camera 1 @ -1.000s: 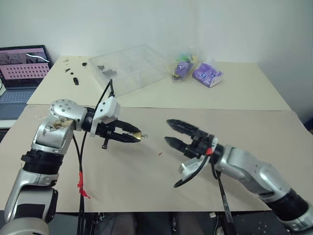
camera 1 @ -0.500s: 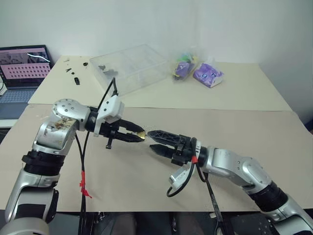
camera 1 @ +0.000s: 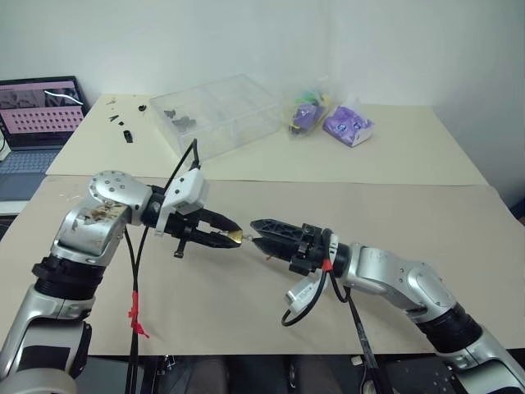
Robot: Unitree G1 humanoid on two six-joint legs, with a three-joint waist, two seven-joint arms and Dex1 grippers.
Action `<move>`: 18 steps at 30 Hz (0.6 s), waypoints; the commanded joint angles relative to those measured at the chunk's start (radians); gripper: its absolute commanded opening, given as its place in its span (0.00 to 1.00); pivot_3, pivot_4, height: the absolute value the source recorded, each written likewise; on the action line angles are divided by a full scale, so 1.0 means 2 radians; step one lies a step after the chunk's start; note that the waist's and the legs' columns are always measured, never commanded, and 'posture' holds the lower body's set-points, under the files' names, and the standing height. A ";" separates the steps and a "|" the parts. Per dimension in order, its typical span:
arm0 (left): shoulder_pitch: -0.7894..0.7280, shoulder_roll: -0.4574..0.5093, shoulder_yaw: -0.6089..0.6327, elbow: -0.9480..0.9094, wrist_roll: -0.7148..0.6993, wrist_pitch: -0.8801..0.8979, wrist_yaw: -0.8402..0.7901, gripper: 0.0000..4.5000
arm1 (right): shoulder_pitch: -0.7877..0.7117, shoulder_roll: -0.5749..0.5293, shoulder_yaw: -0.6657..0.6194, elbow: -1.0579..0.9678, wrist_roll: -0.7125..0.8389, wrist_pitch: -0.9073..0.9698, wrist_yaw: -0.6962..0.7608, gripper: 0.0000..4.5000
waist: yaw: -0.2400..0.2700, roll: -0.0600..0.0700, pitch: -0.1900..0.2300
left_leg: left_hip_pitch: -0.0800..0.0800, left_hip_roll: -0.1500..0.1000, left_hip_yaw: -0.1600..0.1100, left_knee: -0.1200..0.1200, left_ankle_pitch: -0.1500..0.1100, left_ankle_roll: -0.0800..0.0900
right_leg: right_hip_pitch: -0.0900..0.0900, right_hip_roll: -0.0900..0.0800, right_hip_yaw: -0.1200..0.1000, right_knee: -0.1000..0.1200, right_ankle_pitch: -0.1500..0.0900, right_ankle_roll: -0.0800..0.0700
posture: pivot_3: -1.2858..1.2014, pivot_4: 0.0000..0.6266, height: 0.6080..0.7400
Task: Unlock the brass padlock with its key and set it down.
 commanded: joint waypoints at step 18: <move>-0.012 -0.006 0.005 0.002 0.001 -0.014 0.016 0.19 | -0.001 0.017 0.000 -0.009 0.066 -0.009 0.071 0.00 | 0.000 0.000 0.000 | 0.000 0.000 0.000 0.000 0.000 0.000 | 0.000 0.000 0.000 0.000 0.000 0.000 | 0.52 0.24 1.00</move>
